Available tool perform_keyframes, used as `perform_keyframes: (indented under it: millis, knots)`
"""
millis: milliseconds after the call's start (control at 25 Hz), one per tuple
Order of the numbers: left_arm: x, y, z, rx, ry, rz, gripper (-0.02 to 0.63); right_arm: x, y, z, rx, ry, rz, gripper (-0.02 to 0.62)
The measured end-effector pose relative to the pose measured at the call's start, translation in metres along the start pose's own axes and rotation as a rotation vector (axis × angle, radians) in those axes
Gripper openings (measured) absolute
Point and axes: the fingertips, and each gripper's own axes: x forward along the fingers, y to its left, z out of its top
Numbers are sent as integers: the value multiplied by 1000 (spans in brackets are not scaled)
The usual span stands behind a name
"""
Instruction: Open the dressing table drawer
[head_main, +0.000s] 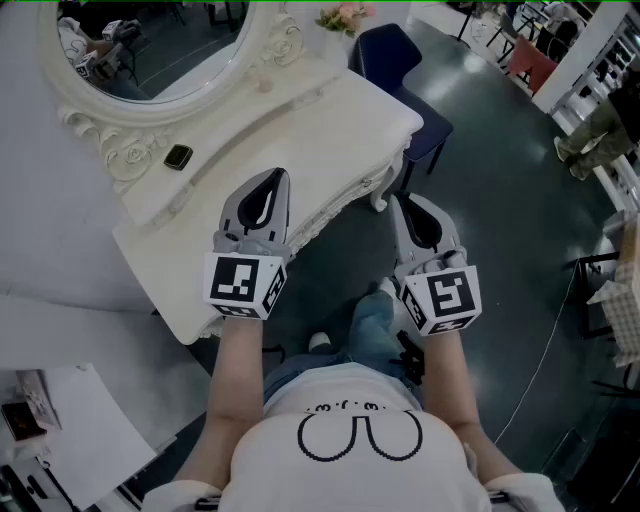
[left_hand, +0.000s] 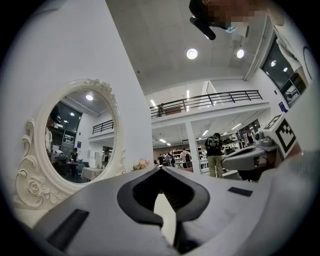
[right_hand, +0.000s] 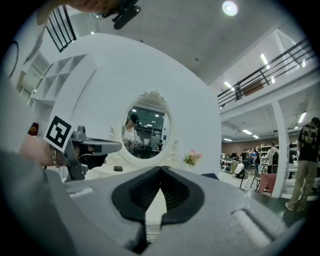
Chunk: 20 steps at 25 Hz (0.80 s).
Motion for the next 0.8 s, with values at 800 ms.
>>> perform_keyframes:
  millis: [800]
  knots:
    - [106,-3,-16,10,15,95,-2,68,-88,-18,-7,-10,131,0]
